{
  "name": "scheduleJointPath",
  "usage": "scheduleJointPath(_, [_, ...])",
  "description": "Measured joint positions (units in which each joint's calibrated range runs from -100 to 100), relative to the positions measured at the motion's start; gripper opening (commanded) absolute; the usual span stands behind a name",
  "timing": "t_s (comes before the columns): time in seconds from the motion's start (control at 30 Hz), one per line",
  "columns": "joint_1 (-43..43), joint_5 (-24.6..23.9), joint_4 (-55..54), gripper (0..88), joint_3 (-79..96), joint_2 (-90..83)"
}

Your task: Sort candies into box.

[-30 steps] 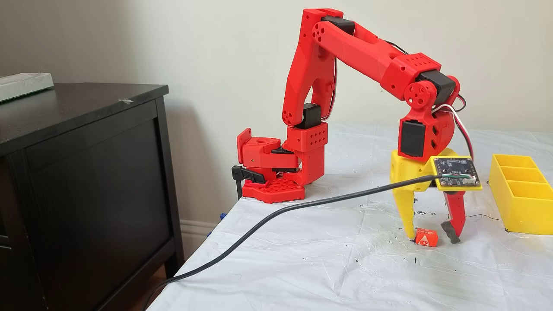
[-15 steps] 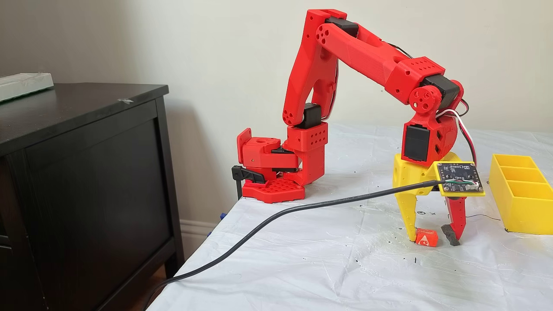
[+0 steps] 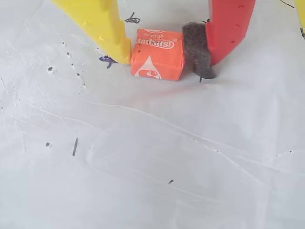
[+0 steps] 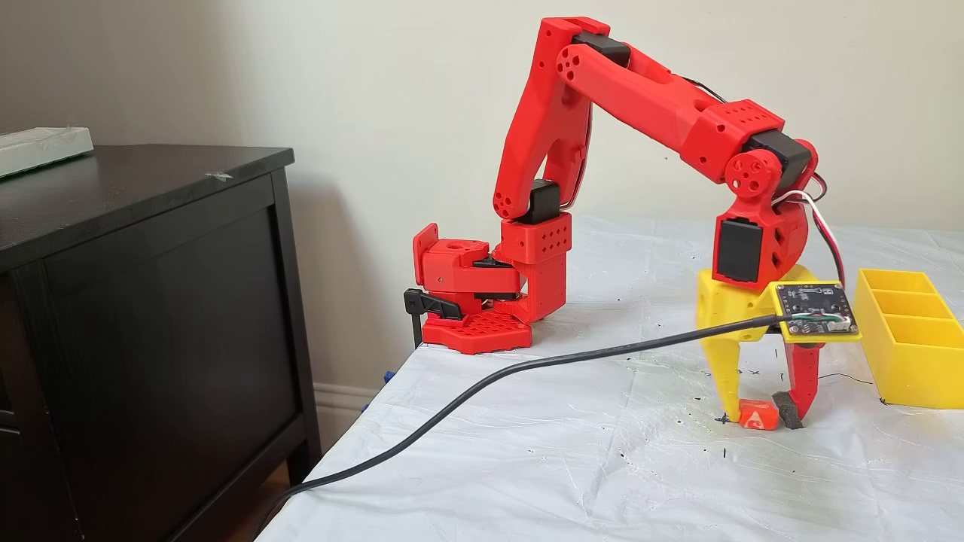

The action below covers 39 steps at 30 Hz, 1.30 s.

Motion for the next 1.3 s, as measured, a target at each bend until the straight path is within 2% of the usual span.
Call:
scheduleJointPath(0.43, [-0.8, -0.9, 1.6, 0.2, 0.1, -1.4])
scheduleJointPath(0.83, [-9.3, -8.4, 5.7, 0.2, -6.8, -10.6])
scheduleJointPath(1.3, [-17.6, -14.7, 7.1, 0.2, -24.4, -5.7])
